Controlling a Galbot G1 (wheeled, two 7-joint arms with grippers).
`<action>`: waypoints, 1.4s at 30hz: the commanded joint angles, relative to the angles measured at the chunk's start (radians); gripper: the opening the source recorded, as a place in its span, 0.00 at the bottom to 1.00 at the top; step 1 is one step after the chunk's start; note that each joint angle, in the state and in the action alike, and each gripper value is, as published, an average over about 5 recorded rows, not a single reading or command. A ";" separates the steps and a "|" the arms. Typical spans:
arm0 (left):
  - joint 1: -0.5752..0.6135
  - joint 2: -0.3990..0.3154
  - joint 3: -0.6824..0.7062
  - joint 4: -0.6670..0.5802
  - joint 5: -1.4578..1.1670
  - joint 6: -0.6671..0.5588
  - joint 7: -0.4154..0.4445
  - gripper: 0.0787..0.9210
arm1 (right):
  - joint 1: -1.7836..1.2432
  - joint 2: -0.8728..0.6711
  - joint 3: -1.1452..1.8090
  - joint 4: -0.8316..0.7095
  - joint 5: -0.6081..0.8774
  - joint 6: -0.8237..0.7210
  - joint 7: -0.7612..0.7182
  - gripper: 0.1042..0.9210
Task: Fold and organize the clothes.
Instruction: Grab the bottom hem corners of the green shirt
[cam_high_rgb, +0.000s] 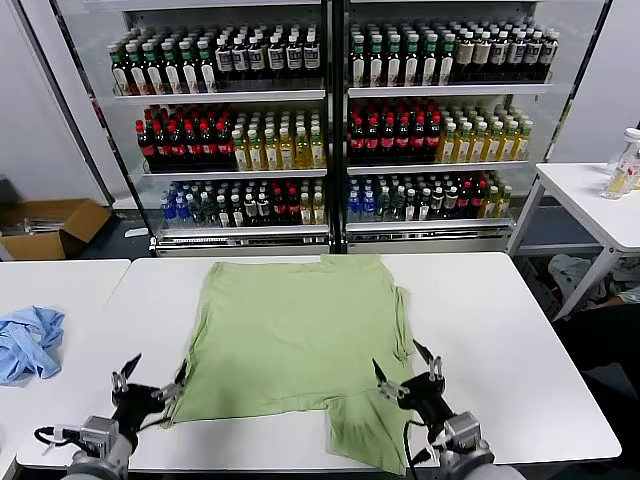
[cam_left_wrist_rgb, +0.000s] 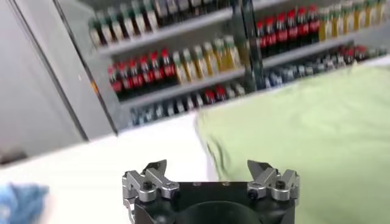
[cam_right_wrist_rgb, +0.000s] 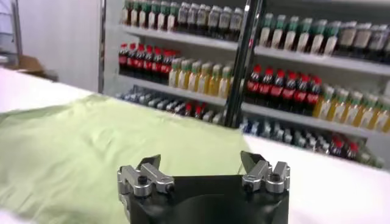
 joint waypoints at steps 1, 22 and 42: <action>0.093 0.002 -0.007 -0.034 -0.044 0.074 -0.009 0.88 | -0.060 -0.034 -0.001 0.028 0.014 -0.010 0.000 0.88; 0.031 -0.015 -0.031 0.018 -0.162 0.106 -0.011 0.88 | -0.126 -0.014 -0.015 0.000 0.027 0.021 0.050 0.88; 0.017 -0.030 0.013 0.041 -0.170 0.092 0.006 0.31 | -0.109 -0.011 -0.037 -0.032 0.131 -0.010 0.065 0.29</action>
